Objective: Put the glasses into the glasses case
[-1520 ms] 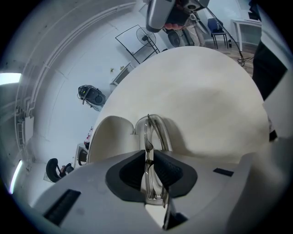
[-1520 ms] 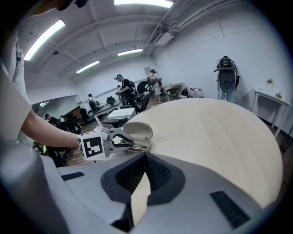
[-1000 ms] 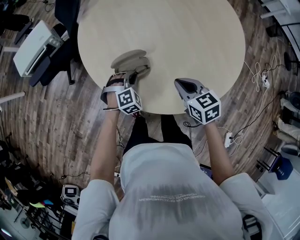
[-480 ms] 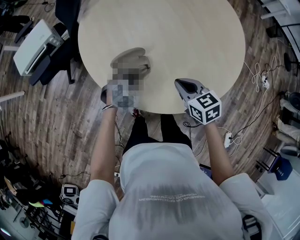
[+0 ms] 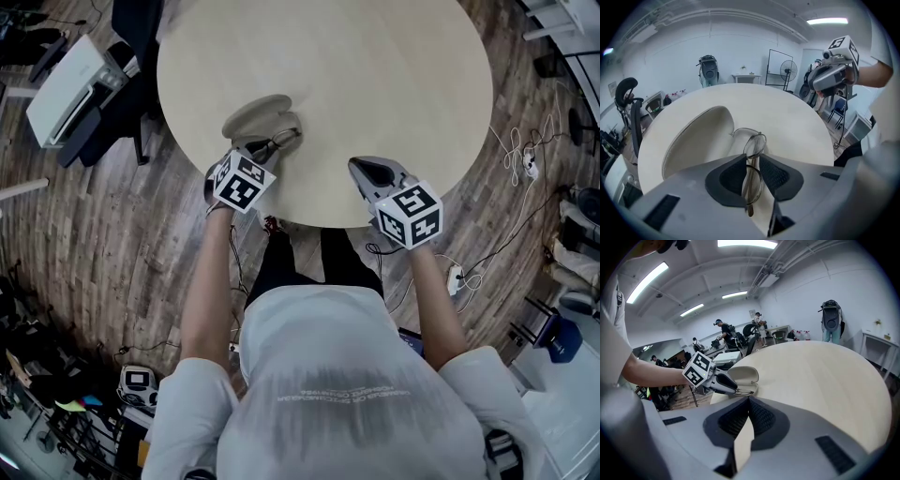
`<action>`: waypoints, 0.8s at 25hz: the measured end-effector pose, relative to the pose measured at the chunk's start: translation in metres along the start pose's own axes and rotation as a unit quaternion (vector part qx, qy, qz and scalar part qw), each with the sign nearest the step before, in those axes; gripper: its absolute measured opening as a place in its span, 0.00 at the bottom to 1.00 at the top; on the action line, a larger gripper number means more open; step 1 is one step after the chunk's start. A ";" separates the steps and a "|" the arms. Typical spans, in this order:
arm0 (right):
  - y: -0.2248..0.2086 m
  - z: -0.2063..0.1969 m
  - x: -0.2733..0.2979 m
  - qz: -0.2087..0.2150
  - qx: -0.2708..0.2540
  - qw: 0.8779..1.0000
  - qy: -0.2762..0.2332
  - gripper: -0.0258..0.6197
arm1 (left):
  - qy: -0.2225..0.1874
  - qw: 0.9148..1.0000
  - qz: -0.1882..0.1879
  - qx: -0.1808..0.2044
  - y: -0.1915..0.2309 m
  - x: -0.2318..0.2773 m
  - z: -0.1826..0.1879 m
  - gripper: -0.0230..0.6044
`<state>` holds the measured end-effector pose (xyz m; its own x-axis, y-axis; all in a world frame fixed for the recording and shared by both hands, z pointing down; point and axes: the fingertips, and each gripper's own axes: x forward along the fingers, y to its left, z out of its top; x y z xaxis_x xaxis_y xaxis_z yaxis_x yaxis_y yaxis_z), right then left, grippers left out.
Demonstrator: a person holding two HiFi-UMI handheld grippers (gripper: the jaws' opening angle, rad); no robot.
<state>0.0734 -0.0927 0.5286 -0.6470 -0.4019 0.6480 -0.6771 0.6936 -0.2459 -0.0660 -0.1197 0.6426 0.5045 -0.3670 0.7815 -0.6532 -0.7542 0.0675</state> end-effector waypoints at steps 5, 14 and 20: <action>0.001 0.000 0.000 0.001 -0.002 1.000 0.000 0.04 | -0.021 0.999 -0.015 -0.045 -0.001 -0.006 0.004 0.18; 0.004 0.002 0.008 0.009 -0.006 1.000 0.007 0.04 | -0.040 0.995 -0.046 -0.082 -0.001 -0.009 0.002 0.18; 0.007 0.000 0.010 0.011 -0.007 1.000 0.010 0.04 | -0.012 1.000 -0.022 0.008 -0.008 -0.005 -0.004 0.19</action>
<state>0.0622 -0.0918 0.5336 -0.6542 -0.3739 0.6575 -0.6573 0.7110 -0.2497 -0.0655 -0.1095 0.6405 0.5458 -0.3461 0.7631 -0.6217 -0.7778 0.0919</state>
